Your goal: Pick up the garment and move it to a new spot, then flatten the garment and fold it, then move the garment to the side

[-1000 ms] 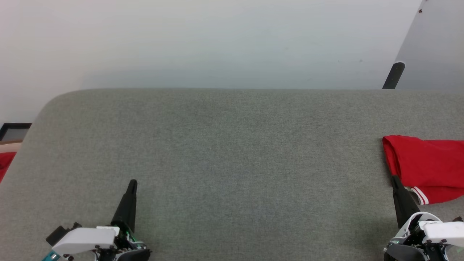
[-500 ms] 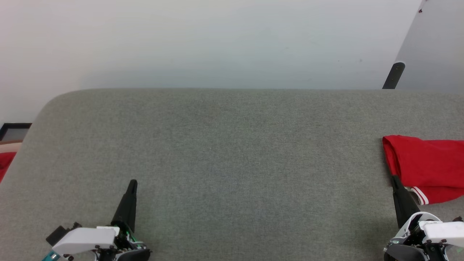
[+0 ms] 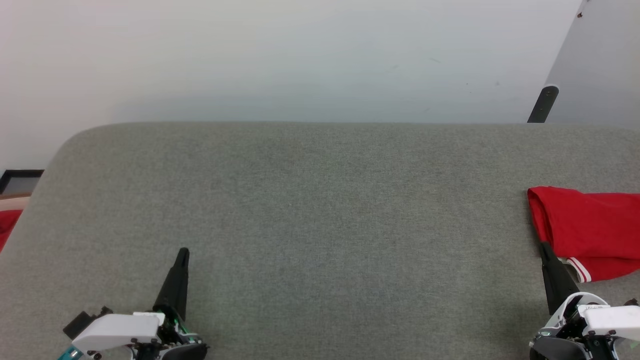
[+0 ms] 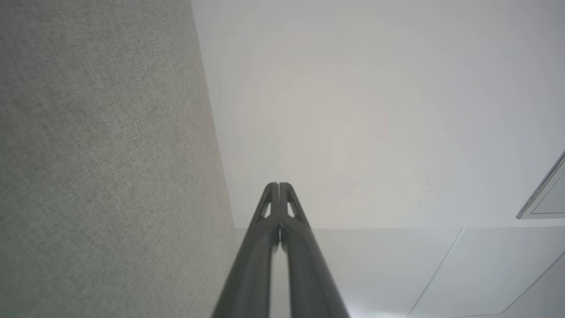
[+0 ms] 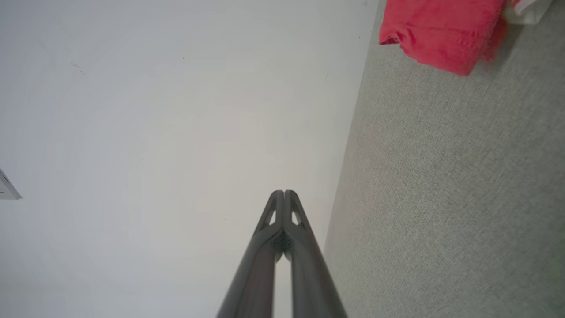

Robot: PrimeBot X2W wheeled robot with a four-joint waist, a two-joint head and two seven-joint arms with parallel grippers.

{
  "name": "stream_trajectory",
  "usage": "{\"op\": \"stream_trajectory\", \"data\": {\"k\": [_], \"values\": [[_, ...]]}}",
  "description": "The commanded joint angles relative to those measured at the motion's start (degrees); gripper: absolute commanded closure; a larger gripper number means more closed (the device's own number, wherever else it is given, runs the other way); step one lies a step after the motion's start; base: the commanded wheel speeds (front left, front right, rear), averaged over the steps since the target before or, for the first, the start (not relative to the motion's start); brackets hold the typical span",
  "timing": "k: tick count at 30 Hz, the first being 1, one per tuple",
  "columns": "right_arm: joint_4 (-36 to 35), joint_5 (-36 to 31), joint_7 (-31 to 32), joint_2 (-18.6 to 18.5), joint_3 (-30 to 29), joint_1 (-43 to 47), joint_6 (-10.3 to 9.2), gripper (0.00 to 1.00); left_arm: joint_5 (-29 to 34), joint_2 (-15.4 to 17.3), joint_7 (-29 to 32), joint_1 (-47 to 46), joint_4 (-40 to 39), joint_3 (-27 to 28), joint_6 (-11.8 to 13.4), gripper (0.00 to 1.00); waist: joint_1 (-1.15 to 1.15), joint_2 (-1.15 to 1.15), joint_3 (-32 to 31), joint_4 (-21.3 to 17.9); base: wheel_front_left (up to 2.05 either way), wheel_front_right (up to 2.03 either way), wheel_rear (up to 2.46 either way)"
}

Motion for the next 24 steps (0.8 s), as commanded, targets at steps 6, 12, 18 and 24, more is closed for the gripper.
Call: {"op": "stream_trajectory", "data": {"k": [6,12,18,24], "values": [[0.03,0.23,0.01,0.15,0.07,-0.17,0.02,1.00,0.23,-0.12,0.05,-0.63,0.08,0.22,0.10,1.00,0.00,0.00,0.00,0.00,0.00,0.00,0.00],[0.03,0.23,0.01,0.15,0.08,-0.17,0.02,1.00,0.25,-0.13,0.06,-0.64,0.08,0.22,0.10,1.00,0.00,0.00,0.00,0.00,0.00,0.00,0.00],[0.03,0.24,0.00,0.15,0.08,-0.17,0.02,1.00,0.27,-0.14,0.08,-0.63,0.08,0.24,0.10,1.00,0.00,0.00,0.00,0.00,0.00,0.00,0.00],[0.03,0.24,0.00,0.15,0.08,-0.17,0.02,1.00,0.29,-0.15,0.10,-0.64,0.08,0.25,0.10,1.00,0.00,0.00,0.00,0.00,0.00,0.00,0.00]]}}
